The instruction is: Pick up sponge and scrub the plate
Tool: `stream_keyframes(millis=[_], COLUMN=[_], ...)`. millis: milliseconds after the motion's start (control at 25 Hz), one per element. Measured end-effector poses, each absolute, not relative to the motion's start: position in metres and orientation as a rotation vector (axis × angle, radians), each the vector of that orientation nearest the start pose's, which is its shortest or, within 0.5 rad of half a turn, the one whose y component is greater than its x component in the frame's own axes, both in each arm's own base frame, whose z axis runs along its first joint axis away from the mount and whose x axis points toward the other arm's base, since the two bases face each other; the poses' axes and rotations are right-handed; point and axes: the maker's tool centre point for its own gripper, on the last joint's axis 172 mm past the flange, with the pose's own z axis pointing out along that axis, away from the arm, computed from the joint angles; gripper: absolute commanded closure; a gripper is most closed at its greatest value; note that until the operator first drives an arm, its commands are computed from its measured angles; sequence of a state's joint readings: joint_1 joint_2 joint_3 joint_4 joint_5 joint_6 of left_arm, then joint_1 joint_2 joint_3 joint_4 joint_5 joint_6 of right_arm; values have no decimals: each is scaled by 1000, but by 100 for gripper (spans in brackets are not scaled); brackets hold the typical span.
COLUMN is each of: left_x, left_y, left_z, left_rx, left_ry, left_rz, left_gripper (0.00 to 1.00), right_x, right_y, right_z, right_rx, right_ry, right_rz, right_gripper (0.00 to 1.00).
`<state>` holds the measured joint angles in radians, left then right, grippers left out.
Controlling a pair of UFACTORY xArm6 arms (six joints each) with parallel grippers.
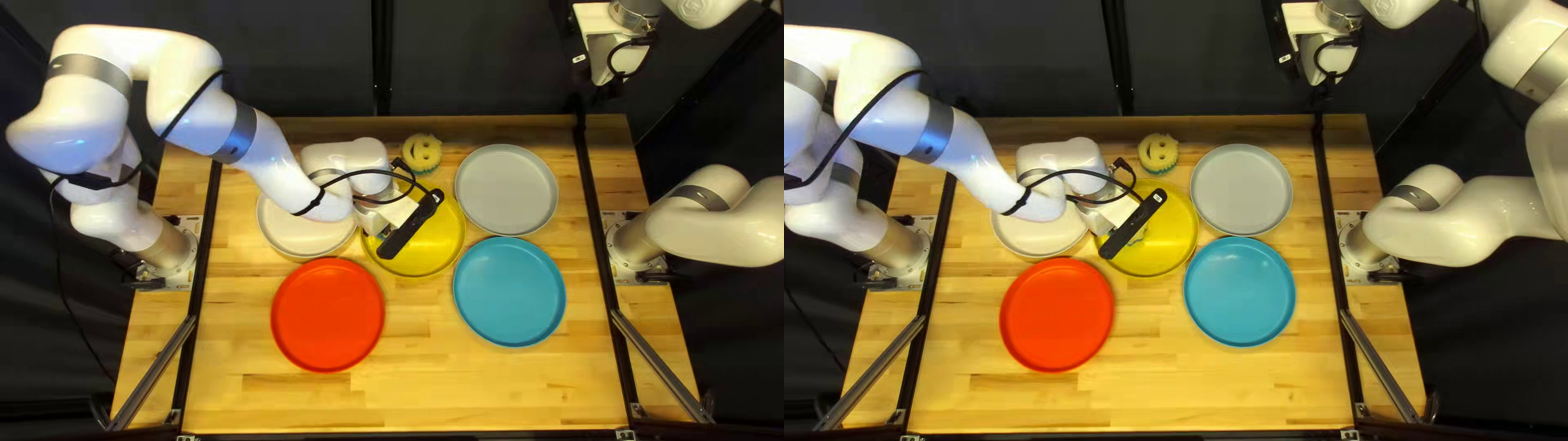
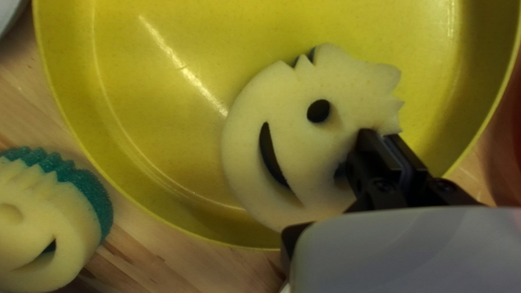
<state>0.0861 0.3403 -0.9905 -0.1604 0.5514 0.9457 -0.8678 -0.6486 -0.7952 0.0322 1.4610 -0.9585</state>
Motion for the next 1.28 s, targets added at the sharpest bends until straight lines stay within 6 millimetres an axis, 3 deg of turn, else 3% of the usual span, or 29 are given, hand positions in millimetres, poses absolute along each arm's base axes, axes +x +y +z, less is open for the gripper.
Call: stream_keyframes(millis=[280, 440, 560, 800, 1080, 1280], left_x=[573, 587, 580, 543, 499, 502], left_y=[50, 63, 68, 75, 65, 62], left_z=[37, 40, 36, 28, 35, 39], left_rx=[-2939, -2932, -2937, -2964, -2993, -2995], left_ry=[1133, 1139, 1141, 1121, 1072, 1055], left_rz=[-254, -258, -243, -213, -199, -204], left_gripper=[100, 100, 100, 100, 100, 100], right_x=[195, 195, 195, 195, 195, 195], right_y=[-217, -217, -217, -217, -217, -217], right_z=[289, 289, 289, 289, 289, 289], right_rx=[-3106, -3106, -3106, -3106, -3106, -3106], right_ry=[-135, -135, -135, -135, -135, -135], right_rz=[-23, -23, -23, -23, -23, -23], right_gripper=[0, 0, 0, 0, 0, 0])
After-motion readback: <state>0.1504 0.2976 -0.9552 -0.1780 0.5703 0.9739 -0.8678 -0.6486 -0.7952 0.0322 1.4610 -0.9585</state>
